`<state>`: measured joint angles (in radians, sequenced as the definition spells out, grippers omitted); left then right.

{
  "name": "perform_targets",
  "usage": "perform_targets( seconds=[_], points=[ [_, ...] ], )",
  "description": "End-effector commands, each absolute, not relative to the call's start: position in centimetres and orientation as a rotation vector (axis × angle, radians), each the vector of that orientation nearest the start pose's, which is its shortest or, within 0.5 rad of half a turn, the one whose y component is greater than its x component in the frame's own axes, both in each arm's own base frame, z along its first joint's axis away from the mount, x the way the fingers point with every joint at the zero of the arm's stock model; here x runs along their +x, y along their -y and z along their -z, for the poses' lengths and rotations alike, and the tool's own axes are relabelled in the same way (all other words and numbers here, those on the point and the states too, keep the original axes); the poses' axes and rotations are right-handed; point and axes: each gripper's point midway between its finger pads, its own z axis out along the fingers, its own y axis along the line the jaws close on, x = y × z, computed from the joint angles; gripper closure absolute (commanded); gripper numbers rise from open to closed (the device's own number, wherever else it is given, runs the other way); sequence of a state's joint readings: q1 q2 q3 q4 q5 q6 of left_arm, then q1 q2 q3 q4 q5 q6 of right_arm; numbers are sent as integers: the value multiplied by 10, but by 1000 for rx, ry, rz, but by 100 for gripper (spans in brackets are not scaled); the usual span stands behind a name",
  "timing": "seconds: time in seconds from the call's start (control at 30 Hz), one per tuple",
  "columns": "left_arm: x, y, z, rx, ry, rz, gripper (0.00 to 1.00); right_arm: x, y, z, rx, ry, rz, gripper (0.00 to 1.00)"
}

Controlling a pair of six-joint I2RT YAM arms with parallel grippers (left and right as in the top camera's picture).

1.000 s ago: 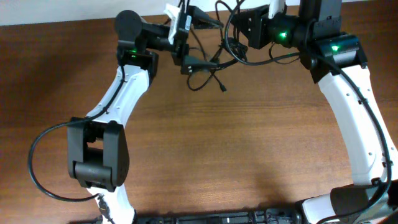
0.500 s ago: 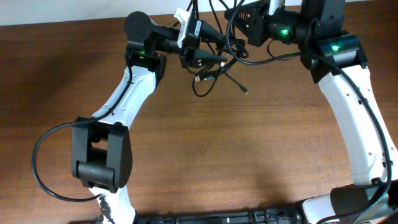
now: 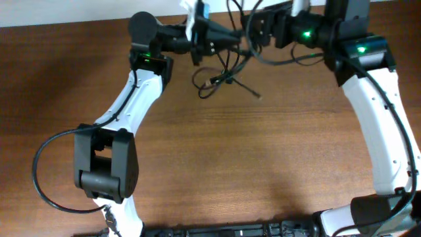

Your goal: Untangle cables

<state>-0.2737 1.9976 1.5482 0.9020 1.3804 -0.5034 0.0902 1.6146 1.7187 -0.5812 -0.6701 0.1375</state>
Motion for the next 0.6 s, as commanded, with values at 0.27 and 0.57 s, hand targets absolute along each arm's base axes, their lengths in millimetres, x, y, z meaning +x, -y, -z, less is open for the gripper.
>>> perform_targets(
  seconds=[0.27, 0.57],
  points=[
    [445, 264, -383, 815, -1303, 1478, 100, 419, -133, -356, -725, -1934, -677, 9],
    [418, 272, -400, 887, -1220, 1534, 100, 396, -167, -373, -968, -1728, -783, 20]
  ],
)
